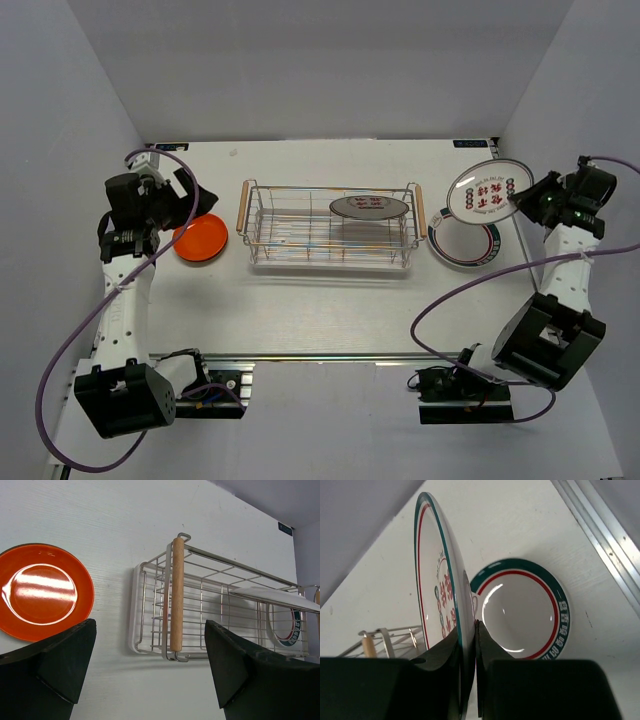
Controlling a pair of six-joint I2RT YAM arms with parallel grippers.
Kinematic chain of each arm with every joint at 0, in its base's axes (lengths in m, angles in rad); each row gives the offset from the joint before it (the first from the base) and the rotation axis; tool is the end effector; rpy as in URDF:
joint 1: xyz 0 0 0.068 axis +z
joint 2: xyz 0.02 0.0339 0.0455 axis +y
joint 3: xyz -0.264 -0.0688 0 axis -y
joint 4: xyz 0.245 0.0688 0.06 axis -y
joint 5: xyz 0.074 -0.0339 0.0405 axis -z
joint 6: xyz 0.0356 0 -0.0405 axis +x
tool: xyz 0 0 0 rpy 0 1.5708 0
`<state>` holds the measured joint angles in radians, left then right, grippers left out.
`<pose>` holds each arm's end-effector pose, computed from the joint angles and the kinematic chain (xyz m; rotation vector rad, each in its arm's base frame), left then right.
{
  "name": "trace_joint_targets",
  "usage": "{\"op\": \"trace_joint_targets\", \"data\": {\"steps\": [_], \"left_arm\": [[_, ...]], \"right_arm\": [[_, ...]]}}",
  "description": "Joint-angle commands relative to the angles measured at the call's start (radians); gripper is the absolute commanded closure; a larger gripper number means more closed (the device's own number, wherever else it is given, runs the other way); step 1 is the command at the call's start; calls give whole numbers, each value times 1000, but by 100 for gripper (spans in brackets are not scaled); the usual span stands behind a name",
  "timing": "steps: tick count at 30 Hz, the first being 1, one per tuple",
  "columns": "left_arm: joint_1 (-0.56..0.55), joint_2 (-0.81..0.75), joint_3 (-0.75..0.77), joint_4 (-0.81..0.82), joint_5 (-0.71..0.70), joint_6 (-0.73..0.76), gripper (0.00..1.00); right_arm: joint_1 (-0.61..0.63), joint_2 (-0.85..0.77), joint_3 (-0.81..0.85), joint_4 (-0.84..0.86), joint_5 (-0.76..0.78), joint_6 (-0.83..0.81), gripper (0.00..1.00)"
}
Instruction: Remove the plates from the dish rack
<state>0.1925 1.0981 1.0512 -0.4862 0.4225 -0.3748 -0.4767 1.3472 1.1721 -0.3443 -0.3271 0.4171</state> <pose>0.2374 0.0314 0.3429 -0.3383 2.0723 -0.5534 0.2777 -0.1306 0.3339 0.7141 1.9474 0.3049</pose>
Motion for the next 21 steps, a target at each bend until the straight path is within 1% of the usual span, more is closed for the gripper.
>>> {"op": "trace_joint_targets", "data": {"steps": [1,5,9,12,14,17,19,21], "left_arm": [[-4,-9,-20,28,36,-1,2],[-4,-7,-20,21,39,5,2],[-4,-12,-43,37,45,-1,2],[-4,-10,-45,32,47,0,2],[-4,-10,-43,26,47,2,2],[-4,-21,-51,28,39,2,2],[-4,-26,-53,26,32,2,2],[-4,-27,-51,24,29,2,2]], "right_arm": [[-33,-13,-74,100,-78,19,100],[-53,-2,-138,162,-108,14,100],[-53,35,-158,166,-107,-20,100],[-48,65,-164,166,-98,-35,100],[-48,82,-169,166,-64,-29,100],[-48,109,-181,156,-33,-26,99],[-48,118,-195,163,-38,-18,95],[-43,122,-198,168,-38,-12,94]]}}
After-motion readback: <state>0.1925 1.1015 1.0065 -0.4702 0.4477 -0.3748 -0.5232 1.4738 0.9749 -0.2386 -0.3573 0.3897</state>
